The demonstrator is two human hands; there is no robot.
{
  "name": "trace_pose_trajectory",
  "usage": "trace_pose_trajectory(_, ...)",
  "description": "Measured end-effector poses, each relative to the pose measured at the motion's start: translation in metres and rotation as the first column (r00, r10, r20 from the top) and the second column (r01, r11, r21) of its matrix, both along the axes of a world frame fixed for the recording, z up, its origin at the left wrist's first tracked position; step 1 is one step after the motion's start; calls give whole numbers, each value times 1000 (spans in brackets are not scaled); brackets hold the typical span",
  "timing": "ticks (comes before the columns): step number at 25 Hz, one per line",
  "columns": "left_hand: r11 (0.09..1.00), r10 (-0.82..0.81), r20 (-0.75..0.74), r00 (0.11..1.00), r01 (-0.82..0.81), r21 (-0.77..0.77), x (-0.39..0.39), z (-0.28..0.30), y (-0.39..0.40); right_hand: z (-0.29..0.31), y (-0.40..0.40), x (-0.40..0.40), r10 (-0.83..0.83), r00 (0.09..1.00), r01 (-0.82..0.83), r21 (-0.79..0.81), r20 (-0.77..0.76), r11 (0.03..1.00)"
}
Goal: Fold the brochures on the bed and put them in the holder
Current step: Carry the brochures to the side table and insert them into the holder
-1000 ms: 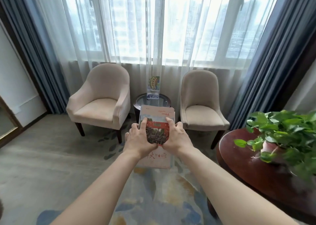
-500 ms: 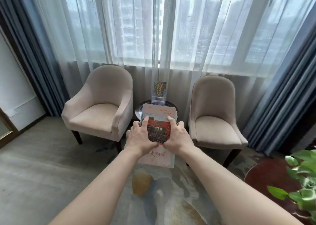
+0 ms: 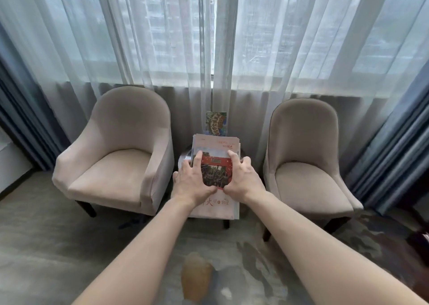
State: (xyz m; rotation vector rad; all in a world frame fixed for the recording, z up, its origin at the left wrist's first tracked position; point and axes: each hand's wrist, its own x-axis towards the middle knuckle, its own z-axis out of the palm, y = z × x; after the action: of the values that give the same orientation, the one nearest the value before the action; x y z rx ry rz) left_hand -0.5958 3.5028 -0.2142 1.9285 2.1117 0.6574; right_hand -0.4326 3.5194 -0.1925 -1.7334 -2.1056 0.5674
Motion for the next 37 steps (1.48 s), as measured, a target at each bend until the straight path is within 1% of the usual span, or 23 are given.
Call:
trace_pose_trajectory(4,1000,13,-22,1000,-13,-8,-14,-18,101,-20,101,-14,14,1000,-14,-17,1,1000)
trace_pose_trajectory(9,998,9,-43,999,-12,-63,-14,-43,224,-44,222,-17,14,1000,-13,-69,13,998)
trace_pose_trajectory(13,992,8,-41,999,-13,-123,-23,-67,298,-64,293,-25,-3,1000,4,-117,9,993)
trace_pose_trajectory(18,982,-22,-12,1000,19,-187,-41,-119,390,-118,380,-42,-21,999,28,-174,39,984)
trace_pose_trajectory(24,955,-80,-13,997,73,-288,-64,-197,494,-198,480,-66,-85,993,104,-294,78,950)
trace_pose_trajectory(29,911,-87,-4,996,78,-404,-70,-262,536,-267,525,-74,-81,990,123,-401,119,908)
trace_pose_trajectory(33,868,-100,-31,994,72,-492,-70,-312,545,-322,538,-74,-47,992,104,-519,121,848)
trace_pose_trajectory(37,835,-116,-71,991,58,-547,-68,-361,556,-373,552,-71,0,991,76,-571,131,817)
